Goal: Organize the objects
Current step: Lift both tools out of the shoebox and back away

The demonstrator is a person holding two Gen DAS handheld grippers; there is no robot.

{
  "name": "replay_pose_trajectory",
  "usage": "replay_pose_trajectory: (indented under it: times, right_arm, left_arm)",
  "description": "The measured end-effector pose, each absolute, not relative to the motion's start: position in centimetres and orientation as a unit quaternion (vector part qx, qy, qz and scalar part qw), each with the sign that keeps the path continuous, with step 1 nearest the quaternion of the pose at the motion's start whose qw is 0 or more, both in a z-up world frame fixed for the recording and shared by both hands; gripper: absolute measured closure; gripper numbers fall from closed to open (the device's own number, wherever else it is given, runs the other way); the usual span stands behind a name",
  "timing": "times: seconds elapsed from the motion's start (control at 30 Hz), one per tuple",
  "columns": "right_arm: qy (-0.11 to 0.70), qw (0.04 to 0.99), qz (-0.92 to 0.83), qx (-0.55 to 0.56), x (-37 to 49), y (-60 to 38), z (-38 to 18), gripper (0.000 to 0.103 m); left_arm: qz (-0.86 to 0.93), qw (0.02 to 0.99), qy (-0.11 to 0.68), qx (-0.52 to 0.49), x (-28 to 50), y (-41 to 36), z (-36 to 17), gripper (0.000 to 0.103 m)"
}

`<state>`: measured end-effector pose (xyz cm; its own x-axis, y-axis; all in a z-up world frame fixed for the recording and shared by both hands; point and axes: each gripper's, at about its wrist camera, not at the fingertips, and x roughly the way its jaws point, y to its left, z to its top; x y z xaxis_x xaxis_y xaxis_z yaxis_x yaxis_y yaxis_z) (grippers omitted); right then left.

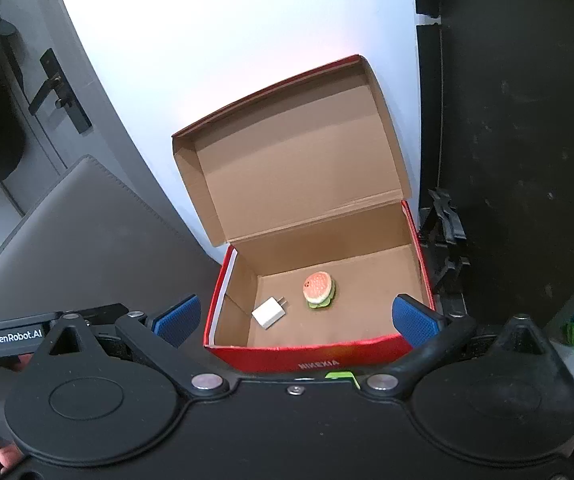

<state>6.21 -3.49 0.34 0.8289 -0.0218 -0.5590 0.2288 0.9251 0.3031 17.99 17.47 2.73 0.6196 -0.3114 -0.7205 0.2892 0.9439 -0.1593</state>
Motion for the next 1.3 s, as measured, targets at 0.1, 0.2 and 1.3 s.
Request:
replay_pose_trajectory:
  times: [0.1,0.2,1.3]
  right_arm:
    - [0.285,0.939,-0.067,0.182,5.4,-3.2,0.4,0.0]
    - [0.285,0.939,-0.068,0.182,4.5,-3.0,0.4,0.0]
    - [0.325,0.915,-0.105,0.213,-0.5,-2.3,-3.2,0.0]
  left_arm:
    - [-0.174,0.899,0.402,-0.007,17.1,17.7,2.9,0.0]
    - [-0.18,0.898,0.402,-0.002,16.3,17.9,3.1,0.0]
    - [-0.212,0.88,0.425,0.014,13.1,17.6,1.3,0.0]
